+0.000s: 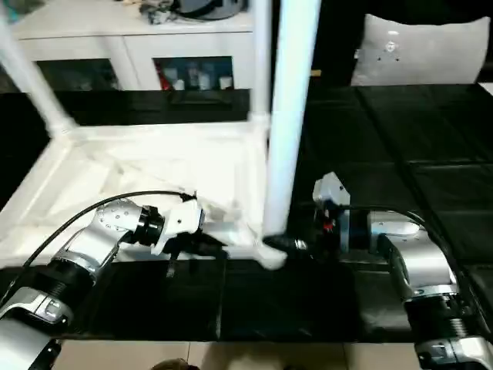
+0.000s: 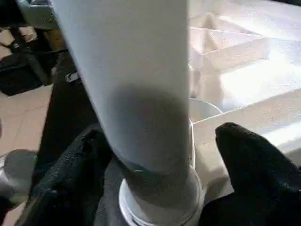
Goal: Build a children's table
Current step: Rotate leg to tighten
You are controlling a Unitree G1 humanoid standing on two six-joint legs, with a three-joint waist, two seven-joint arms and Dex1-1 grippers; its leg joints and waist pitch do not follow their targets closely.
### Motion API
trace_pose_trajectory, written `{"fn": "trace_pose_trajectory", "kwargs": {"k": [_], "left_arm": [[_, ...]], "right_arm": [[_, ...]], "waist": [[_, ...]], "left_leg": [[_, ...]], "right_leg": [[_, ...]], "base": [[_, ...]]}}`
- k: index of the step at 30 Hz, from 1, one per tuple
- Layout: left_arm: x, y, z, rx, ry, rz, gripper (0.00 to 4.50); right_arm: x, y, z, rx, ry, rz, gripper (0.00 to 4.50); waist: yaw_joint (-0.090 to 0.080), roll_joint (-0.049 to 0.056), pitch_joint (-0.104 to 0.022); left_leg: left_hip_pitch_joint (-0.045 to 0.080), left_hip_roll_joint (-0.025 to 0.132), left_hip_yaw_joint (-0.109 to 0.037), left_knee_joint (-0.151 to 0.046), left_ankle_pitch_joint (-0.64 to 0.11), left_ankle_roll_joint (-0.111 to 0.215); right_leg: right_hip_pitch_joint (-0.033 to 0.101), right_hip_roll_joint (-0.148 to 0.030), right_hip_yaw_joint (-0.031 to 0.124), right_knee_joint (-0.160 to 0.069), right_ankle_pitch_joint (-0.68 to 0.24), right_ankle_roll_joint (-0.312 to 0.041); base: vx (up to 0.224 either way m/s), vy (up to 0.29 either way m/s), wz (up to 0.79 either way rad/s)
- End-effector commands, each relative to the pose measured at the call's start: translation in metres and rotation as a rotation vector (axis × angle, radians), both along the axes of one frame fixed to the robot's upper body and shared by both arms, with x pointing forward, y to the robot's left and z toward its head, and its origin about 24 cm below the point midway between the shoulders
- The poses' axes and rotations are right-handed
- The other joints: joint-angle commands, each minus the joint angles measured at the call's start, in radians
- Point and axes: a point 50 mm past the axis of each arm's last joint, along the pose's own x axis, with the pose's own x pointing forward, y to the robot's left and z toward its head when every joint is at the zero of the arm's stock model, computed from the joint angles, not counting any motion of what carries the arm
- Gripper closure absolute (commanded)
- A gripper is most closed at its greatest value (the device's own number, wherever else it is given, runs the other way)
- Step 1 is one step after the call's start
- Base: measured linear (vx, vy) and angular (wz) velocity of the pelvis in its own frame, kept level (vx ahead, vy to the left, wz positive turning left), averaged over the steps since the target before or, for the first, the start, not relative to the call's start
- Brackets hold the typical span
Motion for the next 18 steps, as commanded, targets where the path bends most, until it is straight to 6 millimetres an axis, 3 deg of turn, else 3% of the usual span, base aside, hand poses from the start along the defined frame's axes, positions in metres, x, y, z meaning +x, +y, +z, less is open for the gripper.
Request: {"fn": "trace_pose_trajectory", "kwargs": {"k": [1, 2, 11, 18], "left_arm": [[-0.002, -0.005, 0.011, -0.001, -0.052, -0.100, 4.50], [-0.002, -0.005, 0.011, -0.001, -0.052, -0.111, 4.50], [-0.003, -0.004, 0.012, 0.002, -0.041, -0.149, 4.50], [-0.001, -0.004, 0.012, -0.012, -0.035, -0.113, 4.50]], "right_arm": [[-0.003, 0.002, 0.002, -0.011, 0.010, 0.073, 1.00], [-0.004, 0.002, 0.001, -0.015, 0.019, 0.086, 1.27], [-0.004, 0.010, -0.001, -0.005, 0.054, 0.148, 2.02], [-0.008, 0.015, -0.004, 0.037, 0.092, 0.171, 2.40]], "waist": [[-0.004, -0.031, -0.078], [-0.002, -0.028, -0.078], [0.002, -0.030, -0.080], [0.002, -0.031, -0.080]], "left_leg": [[0.004, 0.043, -0.006, -0.070, -0.132, 0.106], [0.005, 0.044, -0.007, -0.071, -0.135, 0.103], [0.005, 0.045, -0.008, -0.070, -0.114, 0.102], [0.005, 0.044, -0.007, -0.071, -0.120, 0.094]], "right_leg": [[0.066, -0.048, 0.060, -0.057, -0.283, -0.181], [0.065, -0.048, 0.060, -0.058, -0.295, -0.176], [0.063, -0.047, 0.061, -0.054, -0.275, -0.179], [0.065, -0.047, 0.061, -0.056, -0.292, -0.172]], "base": [[0.000, 0.000, 0.00], [0.000, 0.000, 0.00], [0.000, 0.000, 0.00], [0.000, 0.000, 0.00]]}}
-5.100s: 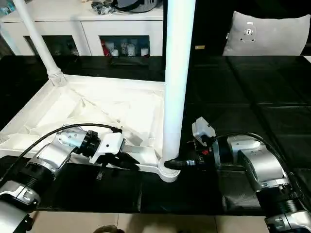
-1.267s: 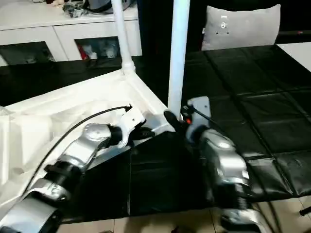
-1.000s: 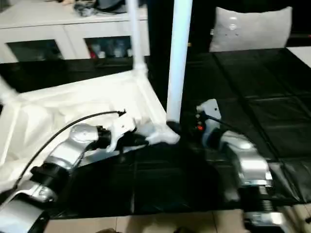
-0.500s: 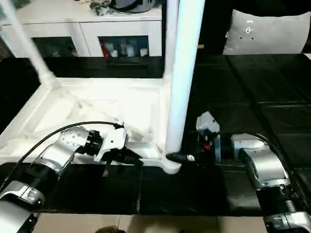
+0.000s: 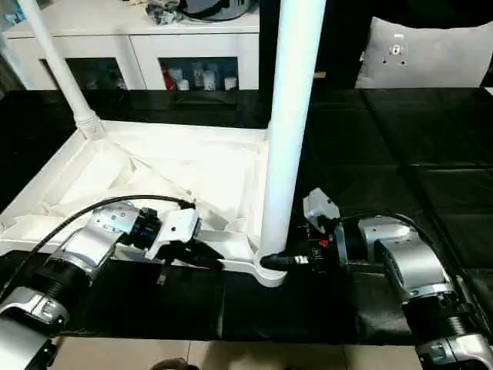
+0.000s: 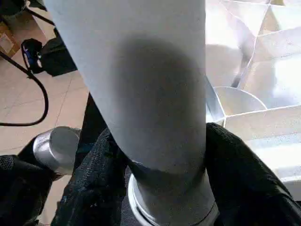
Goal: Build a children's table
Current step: Rotate leg to tighten
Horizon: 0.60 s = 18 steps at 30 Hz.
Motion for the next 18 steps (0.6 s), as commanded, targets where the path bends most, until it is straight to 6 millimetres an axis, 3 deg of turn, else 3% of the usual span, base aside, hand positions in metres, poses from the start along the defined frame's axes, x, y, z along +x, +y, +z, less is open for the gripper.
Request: {"fn": "trace_pose_trajectory", "kwargs": {"k": [1, 4, 6, 8, 9, 11, 12, 14, 15, 16, 18], "left_arm": [[0.003, -0.007, 0.011, -0.029, -0.037, -0.020, 4.50], [0.006, -0.012, 0.012, -0.044, -0.014, 0.058, 4.50], [0.011, -0.018, 0.013, -0.067, 0.014, 0.153, 4.50], [0.013, -0.024, 0.014, -0.084, 0.034, 0.216, 4.50], [0.015, -0.027, 0.014, -0.088, 0.039, 0.251, 4.50], [0.021, -0.040, 0.016, -0.116, 0.048, 0.355, 4.50], [0.024, -0.049, 0.018, -0.132, 0.048, 0.422, 4.50], [0.027, -0.056, 0.019, -0.140, 0.053, 0.484, 4.50], [0.028, -0.058, 0.019, -0.141, 0.057, 0.509, 4.50], [0.030, -0.062, 0.019, -0.147, 0.055, 0.533, 4.50], [0.033, -0.076, 0.022, -0.176, 0.035, 0.621, 4.50]], "right_arm": [[-0.003, 0.008, 0.003, 0.060, 0.026, 0.039, 2.42], [0.002, 0.021, -0.006, 0.115, 0.090, -0.067, 2.44], [0.010, 0.036, -0.018, 0.104, 0.097, -0.164, 2.45], [0.017, 0.045, -0.026, 0.074, 0.074, -0.266, 2.45], [0.022, 0.047, -0.028, 0.056, 0.058, -0.343, 2.45], [0.032, 0.048, -0.029, 0.039, 0.035, -0.520, 2.45], [0.037, 0.048, -0.028, 0.026, 0.028, -0.608, 2.45], [0.041, 0.050, -0.028, 0.015, 0.025, -0.677, 2.45], [0.043, 0.051, -0.028, 0.012, 0.023, -0.699, 2.46], [0.046, 0.052, -0.029, 0.012, 0.037, -0.747, 2.46], [0.056, 0.060, -0.033, -0.020, 0.040, -0.882, 2.46]], "waist": [[-0.005, -0.026, -0.078], [-0.005, -0.021, -0.076], [-0.017, -0.022, -0.071], [-0.036, -0.021, -0.064], [-0.043, -0.016, -0.062], [-0.075, -0.018, -0.060], [-0.081, -0.017, -0.061], [-0.100, -0.017, -0.064], [-0.104, -0.019, -0.065], [-0.113, -0.013, -0.066], [-0.127, -0.016, -0.068]], "left_leg": [[0.003, 0.044, -0.007, -0.071, -0.121, 0.095], [0.005, 0.046, -0.009, -0.074, -0.139, 0.085], [0.005, 0.042, -0.008, -0.077, -0.168, 0.059], [0.009, 0.032, -0.010, -0.080, -0.215, 0.026], [0.010, 0.030, -0.012, -0.080, -0.230, 0.020], [0.010, 0.026, -0.018, -0.079, -0.275, 0.004], [0.011, 0.026, -0.018, -0.079, -0.274, 0.000], [0.013, 0.022, -0.020, -0.076, -0.285, 0.012], [0.010, 0.020, -0.019, -0.075, -0.282, 0.020], [0.000, 0.020, -0.021, -0.076, -0.271, 0.034], [-0.001, 0.017, -0.019, -0.072, -0.260, 0.039]], "right_leg": [[0.064, -0.047, 0.061, -0.057, -0.293, -0.173], [0.064, -0.049, 0.060, -0.061, -0.317, -0.171], [0.061, -0.047, 0.057, -0.068, -0.367, -0.157], [0.062, -0.047, 0.048, -0.085, -0.492, -0.111], [0.062, -0.047, 0.046, -0.088, -0.516, -0.102], [0.063, -0.044, 0.035, -0.102, -0.566, -0.069], [0.063, -0.043, 0.036, -0.102, -0.560, -0.068], [0.062, -0.041, 0.031, -0.109, -0.555, -0.067], [0.064, -0.041, 0.031, -0.109, -0.544, -0.069], [0.069, -0.040, 0.032, -0.104, -0.520, -0.076], [0.066, -0.040, 0.030, -0.105, -0.504, -0.087]], "base": [[0.000, 0.000, 0.00], [0.000, 0.000, 0.00], [0.000, 0.000, 0.00], [0.000, 0.000, 0.00], [0.000, 0.000, 0.00], [0.000, 0.000, 0.00], [0.000, 0.000, 0.00], [0.000, 0.000, 0.00], [0.000, 0.000, 0.00], [0.000, 0.000, 0.00], [0.000, 0.000, 0.00]]}}
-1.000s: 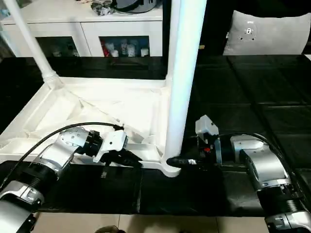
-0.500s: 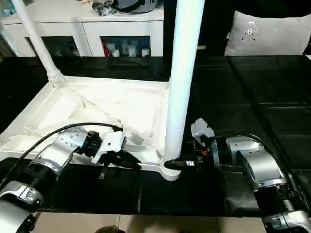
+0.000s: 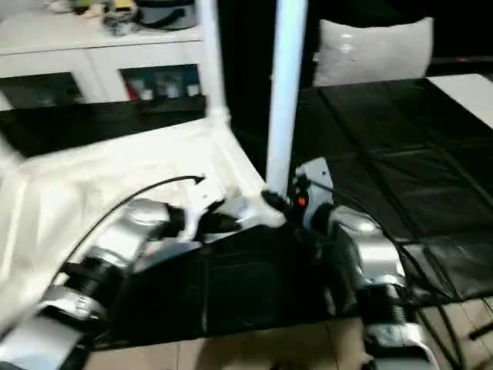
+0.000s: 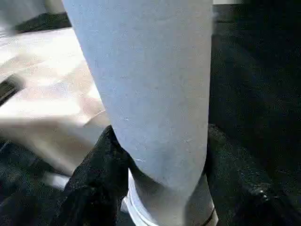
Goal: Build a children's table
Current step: Rotate leg to tighten
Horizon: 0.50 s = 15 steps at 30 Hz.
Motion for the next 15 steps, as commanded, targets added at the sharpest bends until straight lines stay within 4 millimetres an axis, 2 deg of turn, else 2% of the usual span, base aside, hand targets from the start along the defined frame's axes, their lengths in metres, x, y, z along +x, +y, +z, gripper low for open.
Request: {"fn": "trace_pose_trajectory", "kwargs": {"k": [1, 3, 4, 5, 8, 11, 15], "left_arm": [[0.007, -0.031, 0.032, -0.102, -0.111, 0.006, 4.50], [0.010, -0.038, 0.037, -0.136, -0.134, 0.050, 4.50], [0.010, -0.038, 0.037, -0.137, -0.135, 0.049, 4.50], [0.010, -0.039, 0.038, -0.136, -0.135, 0.056, 4.50], [0.007, -0.038, 0.038, -0.130, -0.144, 0.025, 4.50], [0.004, -0.031, 0.036, -0.113, -0.155, -0.014, 4.50], [0.005, -0.023, 0.033, -0.084, -0.173, -0.042, 4.50]], "right_arm": [[-0.001, 0.027, -0.018, 0.017, 0.081, -0.006, 2.46], [0.002, 0.031, -0.013, 0.061, 0.022, -0.023, 1.93], [0.002, 0.031, -0.013, 0.063, 0.019, -0.025, 1.79], [0.003, 0.032, -0.012, 0.068, 0.013, -0.045, 1.76], [0.003, 0.028, -0.009, 0.079, -0.006, -0.059, 1.36], [0.001, 0.017, -0.006, 0.047, -0.040, -0.043, 1.22], [-0.002, 0.003, -0.002, 0.040, -0.055, -0.002, 0.85]], "waist": [[0.004, -0.019, -0.066], [0.003, -0.018, -0.068], [0.006, -0.021, -0.070], [0.007, -0.020, -0.072], [0.014, -0.018, -0.076], [0.020, -0.016, -0.080], [0.027, -0.013, -0.080]], "left_leg": [[-0.005, 0.014, -0.016, -0.071, -0.257, 0.054], [-0.002, 0.012, -0.012, -0.066, -0.248, 0.066], [-0.006, 0.014, -0.013, -0.067, -0.227, 0.079], [-0.015, 0.018, -0.016, -0.071, -0.204, 0.093], [-0.013, 0.025, -0.016, -0.070, -0.152, 0.114], [-0.014, 0.026, -0.013, -0.067, -0.114, 0.133], [-0.014, 0.024, -0.011, -0.065, -0.097, 0.153]], "right_leg": [[0.057, -0.040, 0.029, -0.101, -0.510, -0.089], [0.052, -0.041, 0.029, -0.105, -0.514, -0.087], [0.056, -0.041, 0.032, -0.099, -0.479, -0.093], [0.062, -0.038, 0.034, -0.089, -0.434, -0.103], [0.063, -0.041, 0.042, -0.074, -0.335, -0.146], [0.066, -0.041, 0.047, -0.061, -0.240, -0.182], [0.068, -0.041, 0.048, -0.059, -0.220, -0.193]], "base": [[0.000, 0.000, 0.00], [0.000, 0.000, 0.00], [0.000, 0.000, 0.00], [0.000, 0.000, 0.00], [0.000, 0.000, 0.00], [0.000, 0.000, 0.00], [0.000, 0.000, 0.00]]}}
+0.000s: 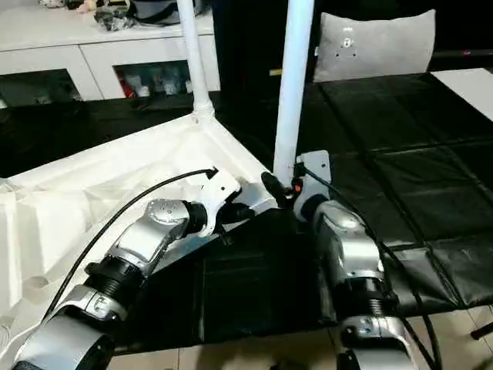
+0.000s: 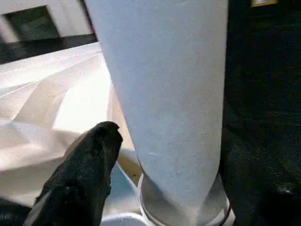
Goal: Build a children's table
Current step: Rotate leg to tighten
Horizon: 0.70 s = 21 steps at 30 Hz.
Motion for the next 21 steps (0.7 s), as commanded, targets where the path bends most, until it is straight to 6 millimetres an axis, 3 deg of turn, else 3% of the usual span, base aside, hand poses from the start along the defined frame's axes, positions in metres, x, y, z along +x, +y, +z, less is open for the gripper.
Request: {"fn": "trace_pose_trajectory", "kwargs": {"k": [1, 4, 7, 9, 13, 18, 21], "left_arm": [[0.003, -0.005, 0.024, -0.065, -0.112, -0.069, 4.50], [0.001, 0.009, 0.019, -0.038, -0.118, -0.144, 4.50], [-0.001, 0.015, 0.016, -0.021, -0.115, -0.189, 4.50], [-0.004, 0.020, 0.015, -0.009, -0.117, -0.242, 4.50], [-0.013, 0.030, 0.012, 0.015, -0.113, -0.410, 4.50], [-0.018, 0.039, 0.010, 0.075, -0.113, -0.535, 4.50], [-0.022, 0.045, 0.009, 0.097, -0.110, -0.611, 4.50]], "right_arm": [[-0.006, 0.002, -0.002, 0.003, 0.023, 0.092, 0.80], [-0.015, -0.022, 0.007, -0.051, 0.006, 0.229, 0.42], [-0.020, -0.030, 0.010, -0.074, 0.002, 0.304, 0.29], [-0.023, -0.036, 0.013, -0.102, -0.004, 0.362, 0.09], [-0.036, -0.049, 0.017, -0.173, -0.002, 0.545, 0.09], [-0.044, -0.055, 0.021, -0.149, -0.004, 0.656, 0.09], [-0.049, -0.054, 0.023, -0.117, 0.011, 0.742, 0.42]], "waist": [[0.011, -0.014, -0.079], [0.024, -0.017, -0.076], [0.034, -0.015, -0.076], [0.042, -0.020, -0.075], [0.056, -0.020, -0.076], [0.074, -0.020, -0.074], [0.086, -0.021, -0.075]], "left_leg": [[-0.005, 0.026, -0.009, -0.058, -0.100, 0.143], [-0.003, 0.028, -0.009, -0.060, -0.123, 0.144], [0.001, 0.030, -0.007, -0.061, -0.138, 0.134], [0.002, 0.031, -0.007, -0.062, -0.148, 0.125], [0.002, 0.035, -0.006, -0.062, -0.138, 0.130], [0.005, 0.039, -0.004, -0.064, -0.151, 0.129], [0.009, 0.042, -0.003, -0.065, -0.159, 0.121]], "right_leg": [[0.075, -0.042, 0.050, -0.063, -0.224, -0.190], [0.076, -0.041, 0.050, -0.066, -0.246, -0.183], [0.072, -0.041, 0.052, -0.068, -0.270, -0.177], [0.072, -0.041, 0.053, -0.068, -0.287, -0.170], [0.070, -0.043, 0.055, -0.061, -0.261, -0.182], [0.067, -0.044, 0.058, -0.060, -0.273, -0.185], [0.065, -0.045, 0.060, -0.060, -0.289, -0.181]], "base": [[0.000, 0.000, 0.00], [0.000, 0.000, 0.00], [0.000, 0.000, 0.00], [0.000, 0.000, 0.00], [0.000, 0.000, 0.00], [0.000, 0.000, 0.00], [0.000, 0.000, 0.00]]}}
